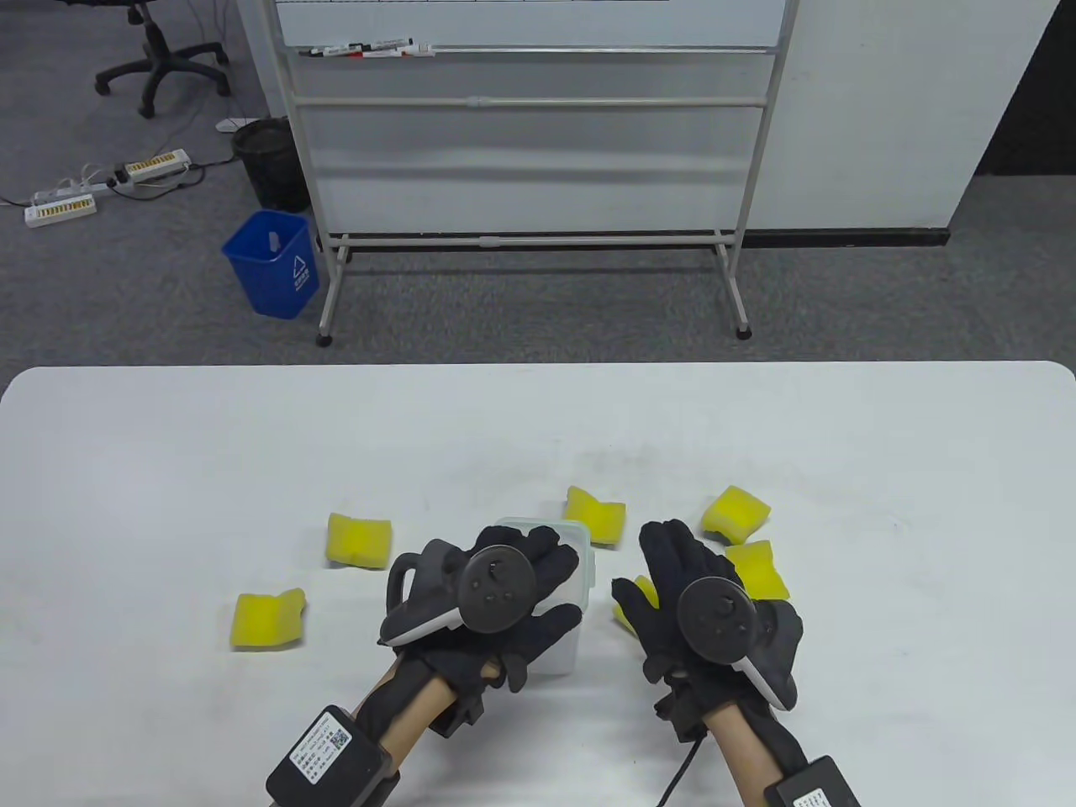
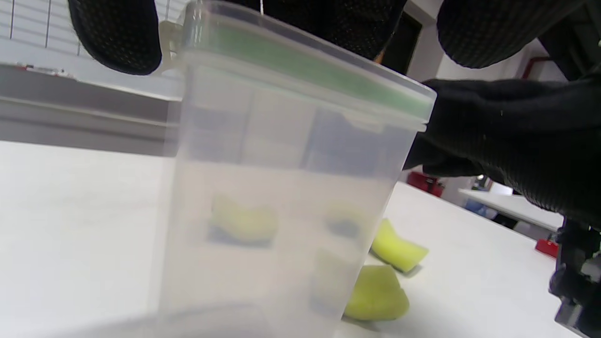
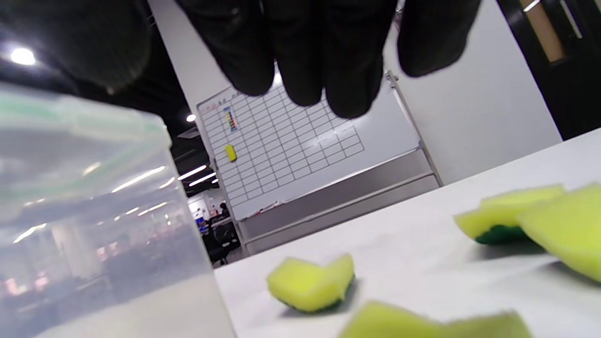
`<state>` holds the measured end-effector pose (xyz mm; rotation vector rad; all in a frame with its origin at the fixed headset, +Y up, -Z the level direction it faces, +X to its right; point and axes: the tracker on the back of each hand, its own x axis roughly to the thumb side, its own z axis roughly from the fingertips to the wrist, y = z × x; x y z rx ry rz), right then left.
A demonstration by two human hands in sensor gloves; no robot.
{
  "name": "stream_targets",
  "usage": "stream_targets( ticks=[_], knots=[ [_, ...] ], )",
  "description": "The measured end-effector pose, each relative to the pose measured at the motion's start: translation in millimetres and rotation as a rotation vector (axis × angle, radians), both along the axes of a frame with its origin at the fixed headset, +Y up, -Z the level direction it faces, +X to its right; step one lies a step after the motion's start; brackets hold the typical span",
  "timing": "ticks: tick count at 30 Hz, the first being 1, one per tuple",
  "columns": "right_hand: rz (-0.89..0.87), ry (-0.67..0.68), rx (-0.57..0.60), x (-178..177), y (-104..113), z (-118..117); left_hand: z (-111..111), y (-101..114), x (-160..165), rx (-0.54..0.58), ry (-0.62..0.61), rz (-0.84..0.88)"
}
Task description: Squeeze sponges into plastic airtight container
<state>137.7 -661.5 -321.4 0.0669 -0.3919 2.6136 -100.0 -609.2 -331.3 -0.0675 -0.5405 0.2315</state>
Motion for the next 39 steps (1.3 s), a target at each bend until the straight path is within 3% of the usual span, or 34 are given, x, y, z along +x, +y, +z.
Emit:
stream_targets(
  ticks=[2, 6, 8, 11, 14, 18, 21, 25, 32, 39],
  knots=[
    [-0.031, -0.12, -0.066, -2, 13, -1, -2, 6, -3, 0.026, 0.01, 0.018],
    [-0.091, -0.175, -0.156, -9, 38, -9, -1, 18, -17, 0.137, 0.02, 0.178],
    [-0.129, -0.181, -0.182, -13, 44, -12, -2, 18, -30, 0.217, 0.113, 0.295],
    [-0.132, -0.187, -0.23, -21, 44, -19, -11, 9, -47, 0.241, 0.301, 0.316],
    [-0.109, -0.185, -0.28, -31, 37, -26, -25, -13, -60, 0.099, 0.415, 0.292],
    [-0.033, -0.186, -0.312, -41, 30, -32, -35, -36, -67, -0.059, 0.467, 0.384],
    [-0.037, -0.144, -0.377, -41, 25, -36, -41, -43, -69, -0.176, 0.466, 0.321],
    [-0.062, -0.124, -0.394, -39, 21, -40, -47, -52, -69, -0.278, 0.424, 0.408],
    [-0.155, -0.03, -0.514, -38, 8, -46, -50, -57, -71, -0.345, 0.411, 0.447],
    [-0.236, -0.025, -0.491, -34, 6, -48, -52, -67, -76, -0.445, 0.407, 0.582]
  ],
)
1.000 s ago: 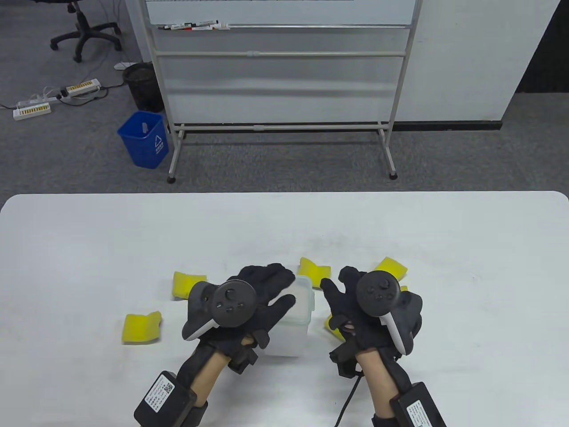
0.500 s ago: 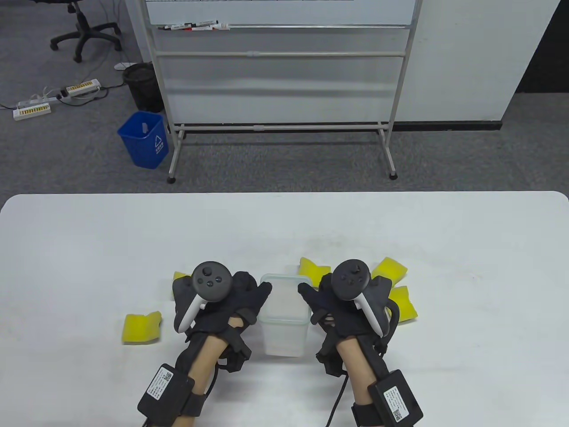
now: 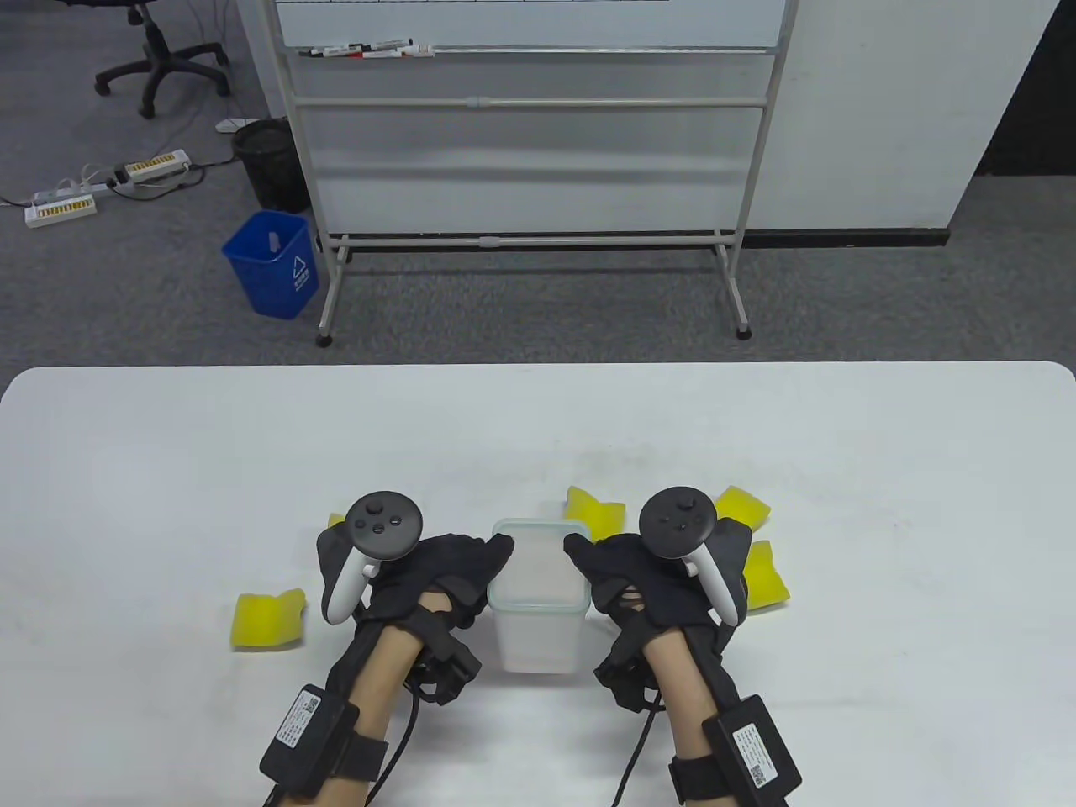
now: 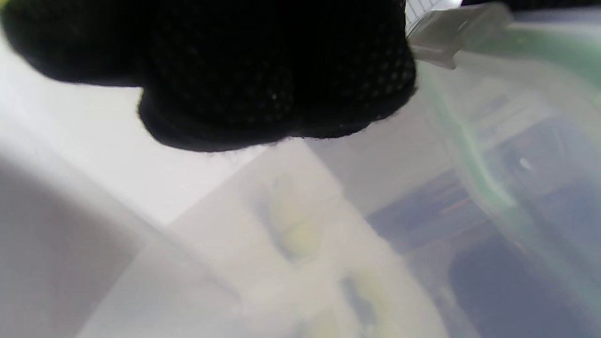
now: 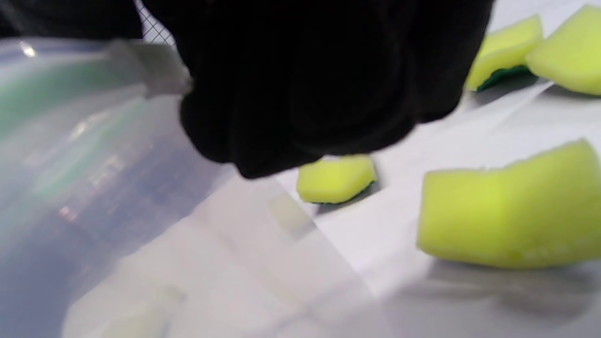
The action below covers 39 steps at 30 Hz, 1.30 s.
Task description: Squeeze sponges into plastic airtight container
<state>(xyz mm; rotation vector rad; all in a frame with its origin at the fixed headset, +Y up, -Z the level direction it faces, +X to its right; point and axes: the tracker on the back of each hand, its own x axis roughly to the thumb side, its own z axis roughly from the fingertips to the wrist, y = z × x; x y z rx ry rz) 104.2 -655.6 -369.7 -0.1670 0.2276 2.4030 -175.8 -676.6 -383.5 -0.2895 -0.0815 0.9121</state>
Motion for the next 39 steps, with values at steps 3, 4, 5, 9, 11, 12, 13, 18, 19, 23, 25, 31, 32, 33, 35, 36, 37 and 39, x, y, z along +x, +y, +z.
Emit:
stream_targets(
  ticks=[3, 4, 5, 9, 11, 12, 13, 18, 19, 23, 25, 31, 32, 33, 35, 36, 37, 39],
  knots=[
    [-0.045, 0.002, -0.012, 3, -3, -2, -1, -2, -1, -0.012, 0.003, 0.028],
    [-0.066, -0.001, -0.01, 4, -5, -3, -1, -3, -1, -0.017, 0.004, 0.034],
    [-0.086, -0.001, -0.012, 6, -7, -4, -1, -4, -1, -0.022, 0.002, 0.042],
    [-0.229, -0.014, -0.029, 13, -17, -9, -2, -8, -2, -0.038, -0.001, 0.086],
    [-0.283, -0.034, -0.012, 16, -20, -8, -2, -8, -2, -0.04, -0.002, 0.088],
    [-0.312, -0.058, 0.01, 14, -21, -8, -3, -8, -3, -0.041, -0.003, 0.085],
    [-0.305, -0.051, 0.016, 14, -20, -7, -3, -8, -3, -0.04, -0.004, 0.085],
    [-0.226, -0.047, 0.042, 12, -14, -5, -3, -8, -3, -0.052, -0.004, 0.098],
    [-0.223, -0.047, 0.042, 12, -13, -5, -3, -8, -3, -0.051, -0.001, 0.098],
    [-0.181, -0.048, 0.057, 10, -10, -4, -1, -7, -5, -0.023, 0.077, 0.176],
    [-0.165, -0.048, 0.066, 10, -9, -3, -1, -6, -5, -0.011, 0.043, 0.143],
    [-0.11, -0.053, 0.092, 7, -4, -2, 1, -1, -4, 0.015, 0.045, 0.094],
    [-0.087, -0.055, 0.108, 6, -2, -1, 2, 1, -4, 0.028, 0.052, 0.074],
    [-0.071, -0.057, 0.118, 5, -1, 0, 2, 3, -4, 0.039, 0.062, 0.062],
    [-0.012, -0.063, 0.147, 3, 4, 2, 4, 7, -3, 0.063, 0.078, 0.014],
    [0.022, -0.069, 0.172, 1, 6, 3, 5, 9, -3, 0.07, 0.086, 0.001],
    [0.046, -0.073, 0.186, 0, 7, 4, 5, 10, -2, 0.072, 0.088, -0.017],
    [0.094, -0.084, 0.216, -3, 10, 6, 6, 11, -3, 0.074, 0.105, -0.027]
  ],
)
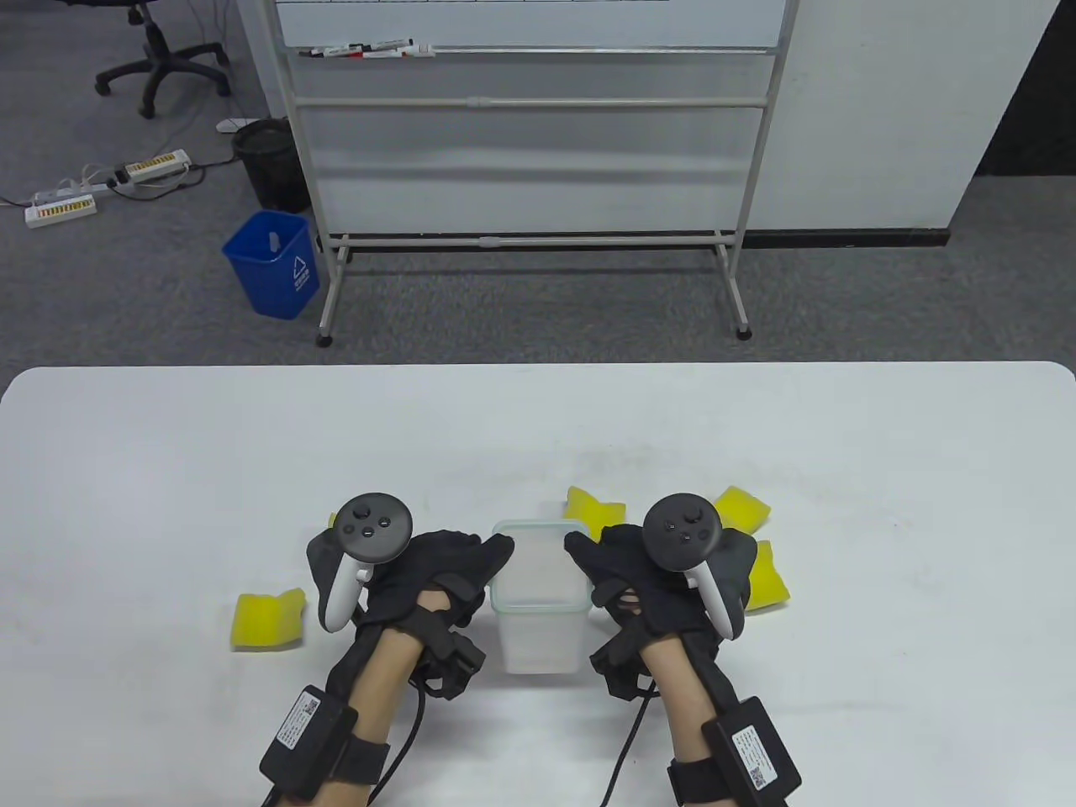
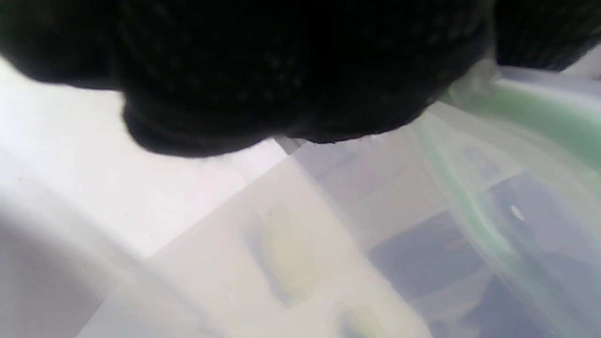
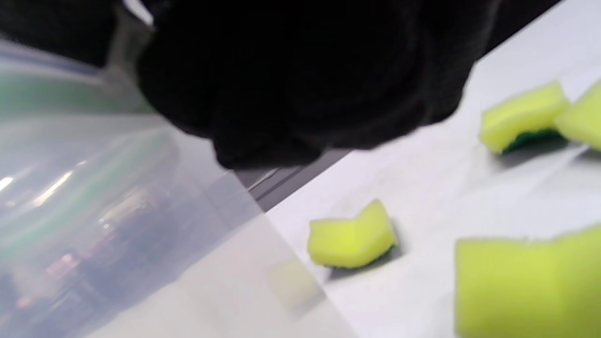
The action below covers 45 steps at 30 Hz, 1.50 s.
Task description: Squeeze sponges into plastic airtight container
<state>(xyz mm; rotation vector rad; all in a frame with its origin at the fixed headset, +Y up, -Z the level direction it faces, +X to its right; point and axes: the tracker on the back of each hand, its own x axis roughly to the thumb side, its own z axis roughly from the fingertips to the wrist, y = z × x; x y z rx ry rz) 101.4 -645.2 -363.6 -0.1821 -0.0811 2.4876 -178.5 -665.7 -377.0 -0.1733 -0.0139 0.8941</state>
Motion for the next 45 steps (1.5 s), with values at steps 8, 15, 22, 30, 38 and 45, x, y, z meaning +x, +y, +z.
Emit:
stream_targets(
  ticks=[8, 15, 22, 30, 38, 45],
  knots=[
    [0.054, -0.004, 0.092, -4, 23, 14, 9, 21, -4, 0.073, 0.001, 0.035],
    [-0.147, 0.092, 0.257, -3, 52, 36, 15, 45, -23, 0.135, -0.072, 0.245],
    [-0.381, 0.074, 0.379, 26, 67, 47, 13, 45, -80, 0.099, -0.064, 0.494],
    [-0.42, 0.04, 0.38, 41, 67, 45, 16, -16, -130, -0.034, 0.098, 0.175],
    [-0.368, 0.064, 0.377, 34, 61, 40, 10, -59, -112, -0.195, 0.076, -0.147],
    [-0.372, 0.075, 0.379, 32, 61, 40, 9, -67, -110, -0.222, 0.106, -0.379]
  ],
)
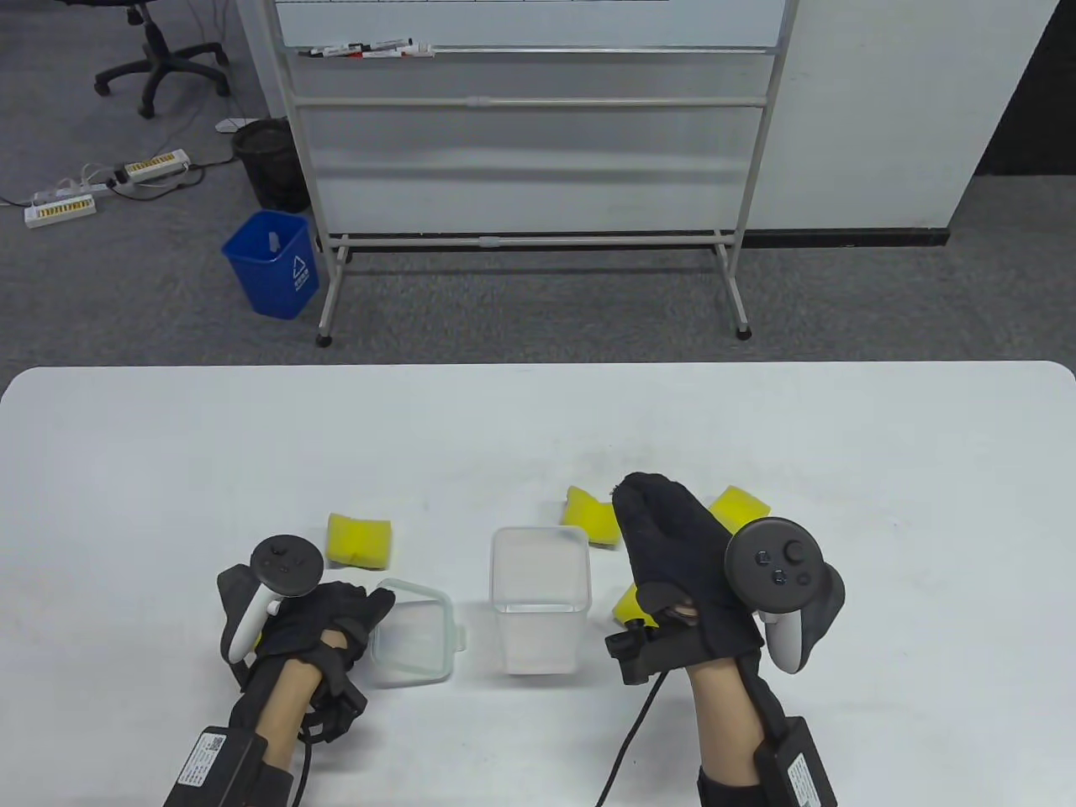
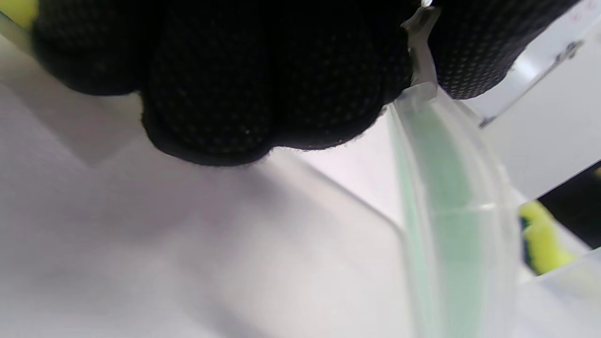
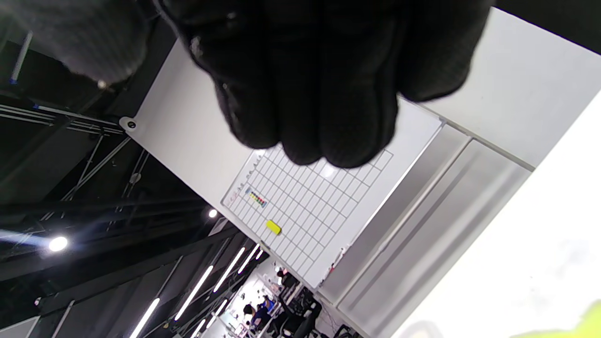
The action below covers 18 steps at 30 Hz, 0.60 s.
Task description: Squeeze sponges into plastic airtight container
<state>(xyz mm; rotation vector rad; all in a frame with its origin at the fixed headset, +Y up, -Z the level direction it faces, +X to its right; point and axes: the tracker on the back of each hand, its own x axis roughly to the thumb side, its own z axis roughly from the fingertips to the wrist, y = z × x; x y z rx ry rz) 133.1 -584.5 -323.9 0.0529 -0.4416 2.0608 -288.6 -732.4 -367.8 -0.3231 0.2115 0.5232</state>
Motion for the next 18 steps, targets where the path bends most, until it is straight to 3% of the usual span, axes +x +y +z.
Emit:
stream_targets(
  ticks=[12, 18],
  knots=[
    [0.037, -0.013, -0.016, -4, -6, -4, -2, -3, 10, 0.01, 0.043, -0.403],
    [0.039, -0.016, -0.022, -4, -6, -4, -4, -7, 10, -0.02, 0.046, -0.46]
  ],
)
